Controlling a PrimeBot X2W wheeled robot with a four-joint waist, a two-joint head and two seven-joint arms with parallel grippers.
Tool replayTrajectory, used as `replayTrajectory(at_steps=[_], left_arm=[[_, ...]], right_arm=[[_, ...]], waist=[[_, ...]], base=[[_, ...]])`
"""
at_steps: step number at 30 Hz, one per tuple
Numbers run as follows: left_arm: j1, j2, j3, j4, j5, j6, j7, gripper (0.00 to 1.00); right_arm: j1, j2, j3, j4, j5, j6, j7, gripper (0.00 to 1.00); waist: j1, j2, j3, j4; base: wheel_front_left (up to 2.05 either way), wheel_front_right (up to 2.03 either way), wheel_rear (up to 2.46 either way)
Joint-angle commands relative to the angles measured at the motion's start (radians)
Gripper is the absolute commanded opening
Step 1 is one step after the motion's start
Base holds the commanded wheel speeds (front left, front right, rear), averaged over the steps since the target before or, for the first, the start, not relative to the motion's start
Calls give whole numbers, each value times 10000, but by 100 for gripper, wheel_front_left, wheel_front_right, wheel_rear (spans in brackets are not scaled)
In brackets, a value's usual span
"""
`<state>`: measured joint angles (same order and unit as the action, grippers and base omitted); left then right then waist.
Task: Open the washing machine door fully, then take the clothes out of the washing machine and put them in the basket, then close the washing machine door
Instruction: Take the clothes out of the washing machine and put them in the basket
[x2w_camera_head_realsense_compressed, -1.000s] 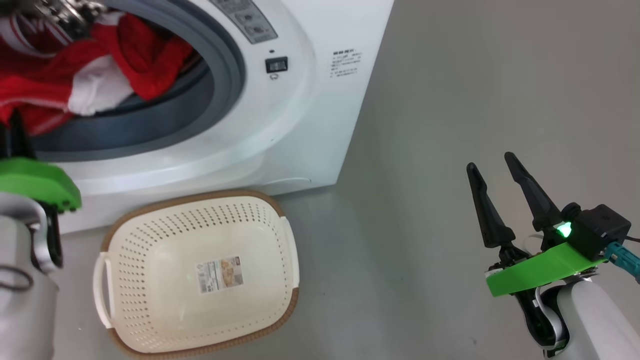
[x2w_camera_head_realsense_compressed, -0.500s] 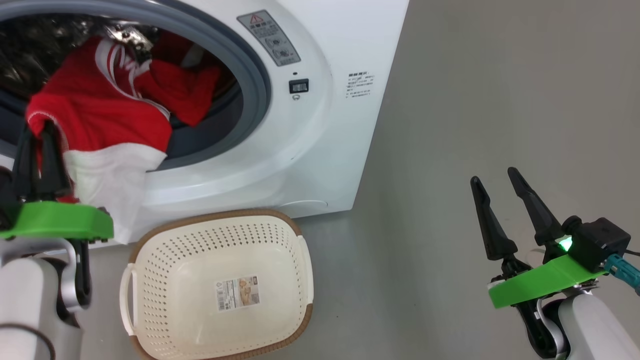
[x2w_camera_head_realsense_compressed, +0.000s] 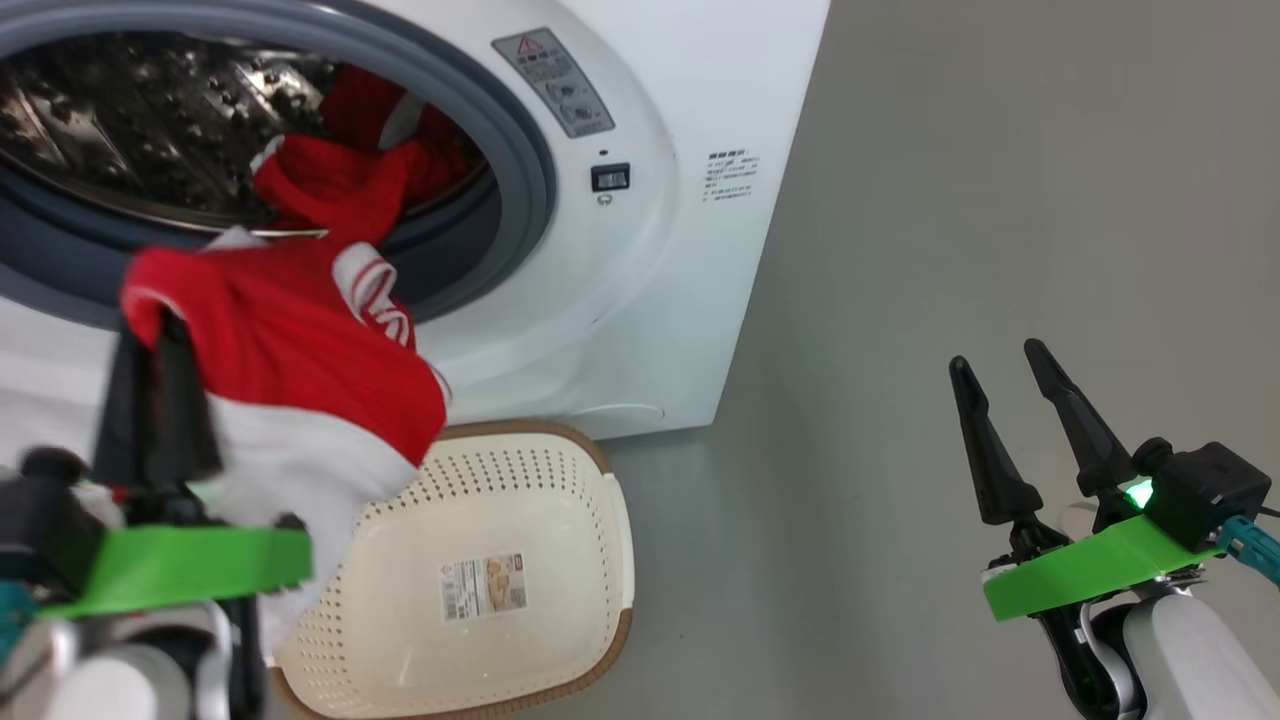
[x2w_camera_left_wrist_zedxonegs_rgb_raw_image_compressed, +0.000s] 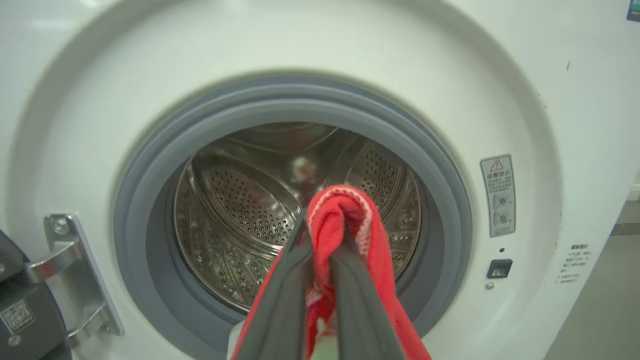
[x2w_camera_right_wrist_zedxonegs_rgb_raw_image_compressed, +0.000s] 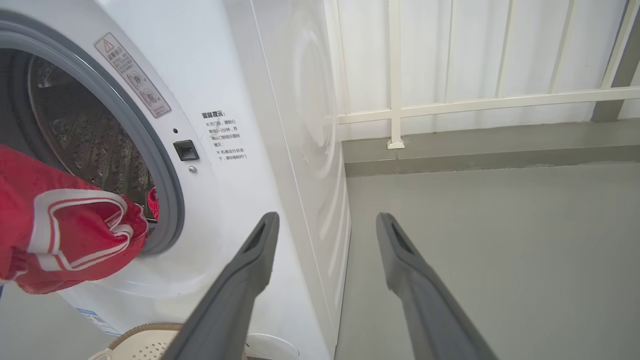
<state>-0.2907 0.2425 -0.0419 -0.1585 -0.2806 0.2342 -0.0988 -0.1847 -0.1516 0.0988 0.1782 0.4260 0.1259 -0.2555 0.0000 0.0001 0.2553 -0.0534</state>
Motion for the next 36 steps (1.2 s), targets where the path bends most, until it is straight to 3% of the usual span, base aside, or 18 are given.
replayTrajectory(at_steps=[1,9,16,25,29,36], left_arm=[[170,62,230,-294,-81,126,73,0],[536,-637,-551,1316,-243,3,-106,0],[15,-900,-797,3437,-479,-412,-669,0],[-1737,-1262,-981,7456,-983,-1193,-972,0],[-2742,-1470,-902,9692,-1603,-1781,-529,0],[-3885,-1627,-455,12304,-2571,-2349,398,0]], right_arm=[[-12,-59,142,-298,-65,48,-63,100],[-447,-49,295,-382,-29,48,-63,100],[-762,-11,411,-329,-26,48,-63,100],[-1100,-7,422,-343,15,48,-63,100],[-1259,22,489,-341,38,48,-63,100],[-1540,86,605,-363,95,48,-63,100]], waist=[[0,-1,300,56],[0,-1,1230,5],[0,-1,1787,-223],[0,-1,2615,-524],[0,-1,3052,-692],[0,-1,3536,-962]], base=[[0,0,0],[0,0,0],[0,0,0],[0,0,0],[0,0,0],[0,0,0]])
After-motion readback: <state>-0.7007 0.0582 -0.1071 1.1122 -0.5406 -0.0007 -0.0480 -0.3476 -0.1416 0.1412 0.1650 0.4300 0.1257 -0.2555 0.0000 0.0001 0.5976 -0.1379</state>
